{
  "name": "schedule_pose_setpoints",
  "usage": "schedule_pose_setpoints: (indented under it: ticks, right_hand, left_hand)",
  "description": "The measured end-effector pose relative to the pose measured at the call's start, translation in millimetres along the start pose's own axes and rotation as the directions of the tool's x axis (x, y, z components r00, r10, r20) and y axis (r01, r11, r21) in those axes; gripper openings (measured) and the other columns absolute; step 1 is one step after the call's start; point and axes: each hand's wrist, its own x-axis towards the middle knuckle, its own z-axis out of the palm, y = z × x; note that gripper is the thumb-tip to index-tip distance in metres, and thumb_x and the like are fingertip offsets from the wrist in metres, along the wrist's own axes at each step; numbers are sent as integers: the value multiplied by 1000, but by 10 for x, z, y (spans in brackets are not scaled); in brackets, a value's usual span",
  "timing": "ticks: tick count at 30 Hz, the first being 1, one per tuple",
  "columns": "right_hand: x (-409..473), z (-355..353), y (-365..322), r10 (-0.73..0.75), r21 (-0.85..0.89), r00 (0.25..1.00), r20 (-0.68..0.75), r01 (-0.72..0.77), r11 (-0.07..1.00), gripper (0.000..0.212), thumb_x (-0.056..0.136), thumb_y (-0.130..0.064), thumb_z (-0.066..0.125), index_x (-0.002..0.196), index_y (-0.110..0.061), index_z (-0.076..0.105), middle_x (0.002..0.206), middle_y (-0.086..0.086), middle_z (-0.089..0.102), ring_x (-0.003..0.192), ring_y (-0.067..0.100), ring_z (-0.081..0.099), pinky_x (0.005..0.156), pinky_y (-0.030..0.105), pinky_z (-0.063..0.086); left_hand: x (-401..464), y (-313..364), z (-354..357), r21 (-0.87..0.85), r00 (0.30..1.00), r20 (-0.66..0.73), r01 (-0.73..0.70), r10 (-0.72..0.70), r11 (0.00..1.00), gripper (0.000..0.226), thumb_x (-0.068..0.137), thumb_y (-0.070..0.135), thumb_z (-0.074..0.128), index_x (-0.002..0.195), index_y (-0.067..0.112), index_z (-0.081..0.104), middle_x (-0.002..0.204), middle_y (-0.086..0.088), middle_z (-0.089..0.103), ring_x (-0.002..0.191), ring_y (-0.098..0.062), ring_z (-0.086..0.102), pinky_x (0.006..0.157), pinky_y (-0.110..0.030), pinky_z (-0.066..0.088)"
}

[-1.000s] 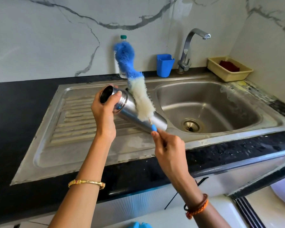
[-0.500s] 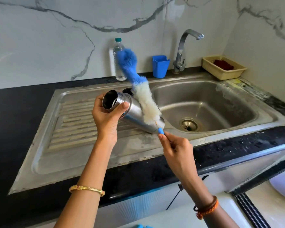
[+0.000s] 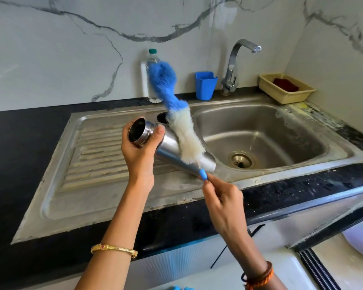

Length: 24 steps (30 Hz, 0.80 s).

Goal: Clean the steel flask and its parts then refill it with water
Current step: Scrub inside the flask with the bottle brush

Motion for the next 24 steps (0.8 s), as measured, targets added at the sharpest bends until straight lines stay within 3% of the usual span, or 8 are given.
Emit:
schedule_pose_setpoints:
  ticks: [5,8,10,12,16,19,22,24]
  right_hand:
    - [82,-131,210,152,-72,985,-75,-158,985,26,90,-15,51,89,2,70,45,-6,28,41,7,22,44,24,20]
    - [-35,-97,-67,-38,-83,999,-35,35,996,25,89,-20,51,100,-11,72,42,-5,28,41,7,24,45,25,23]
    - [-103,-96,-254,-158,-53,987,21,159,986,25,86,-28,47,89,-21,70,44,-2,28,44,10,22,45,22,20]
    - [-72,-116,-296,-176,-71,983,54,179,981,21,86,-31,46,76,-23,63,46,-1,27,47,12,21,45,24,19]
    - [91,-195,-12,10,-199,999,-53,-21,980,23,90,-20,52,103,-17,71,43,-6,30,44,12,28,49,31,29]
    - [134,-247,119,108,-190,991,-77,-121,974,25,91,-18,51,101,-10,72,46,-2,38,44,12,32,49,28,28]
    - [57,-187,-57,-7,-154,998,-56,-2,988,25,91,-18,52,108,-15,70,44,-10,34,38,7,30,45,22,26]
    - [-16,-91,-233,-117,-85,992,-37,114,990,25,91,-25,50,104,-18,70,44,-10,30,39,9,27,44,22,24]
  left_hand:
    - [60,16,-187,-49,999,31,31,-30,998,74,34,41,90,98,25,56,93,12,69,88,-1,64,66,-17,50]
    - [21,14,-161,-94,993,118,37,-26,995,72,36,37,91,97,21,57,92,13,72,92,-2,65,70,-18,51]
    - [-9,24,-88,-95,992,124,23,-11,995,64,41,35,88,95,21,57,86,16,69,83,-2,63,69,-19,50]
    - [-12,37,-53,-88,997,80,10,-3,996,71,34,52,88,91,23,57,80,17,65,78,-2,59,69,-20,49]
    - [-25,54,-107,-57,996,88,-15,20,998,77,30,61,86,92,25,56,84,17,62,83,-1,57,73,-21,49]
    - [-54,69,-127,-53,995,91,-44,48,998,82,30,57,87,99,25,56,89,14,67,89,1,61,73,-20,51]
    - [-110,74,-49,-59,993,110,-30,37,998,68,41,45,88,99,26,58,99,11,70,99,-3,63,83,-24,51]
    - [-146,68,6,-26,992,120,-33,36,999,59,45,41,86,95,30,57,98,14,68,94,-4,62,81,-25,50]
